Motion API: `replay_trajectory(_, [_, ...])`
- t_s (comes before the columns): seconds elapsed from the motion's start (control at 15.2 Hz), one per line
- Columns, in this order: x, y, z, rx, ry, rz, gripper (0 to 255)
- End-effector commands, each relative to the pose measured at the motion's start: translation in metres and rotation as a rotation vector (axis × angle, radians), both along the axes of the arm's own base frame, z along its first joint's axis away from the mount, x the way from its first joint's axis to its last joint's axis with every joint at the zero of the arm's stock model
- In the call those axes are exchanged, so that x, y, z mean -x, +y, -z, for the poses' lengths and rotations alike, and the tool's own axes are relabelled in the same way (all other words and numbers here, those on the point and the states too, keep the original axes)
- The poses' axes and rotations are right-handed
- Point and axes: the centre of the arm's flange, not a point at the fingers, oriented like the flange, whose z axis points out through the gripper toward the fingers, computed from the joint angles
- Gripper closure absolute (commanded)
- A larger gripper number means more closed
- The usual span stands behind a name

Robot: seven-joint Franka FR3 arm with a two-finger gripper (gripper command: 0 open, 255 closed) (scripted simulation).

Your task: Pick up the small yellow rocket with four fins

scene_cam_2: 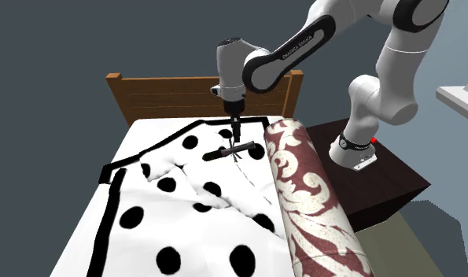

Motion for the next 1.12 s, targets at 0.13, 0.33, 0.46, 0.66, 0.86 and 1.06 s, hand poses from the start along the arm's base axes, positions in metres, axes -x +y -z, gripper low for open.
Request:
replay_trajectory(0.13, [-0.032,-0.021,0.043,-0.011,0.024,0.018,0])
replay_trajectory(0.33, [-0.056,-0.036,0.074,-0.02,0.042,0.032,0])
replay_trajectory(0.46, [-0.057,-0.036,0.079,-0.02,0.043,0.032,0])
replay_trajectory(0.66, [-0.057,-0.036,0.095,-0.02,0.043,0.032,0])
replay_trajectory(0.86, [-0.057,-0.036,0.114,-0.02,0.043,0.032,0])
replay_trajectory(1.06, [-0.056,-0.037,0.114,-0.02,0.043,0.032,255])
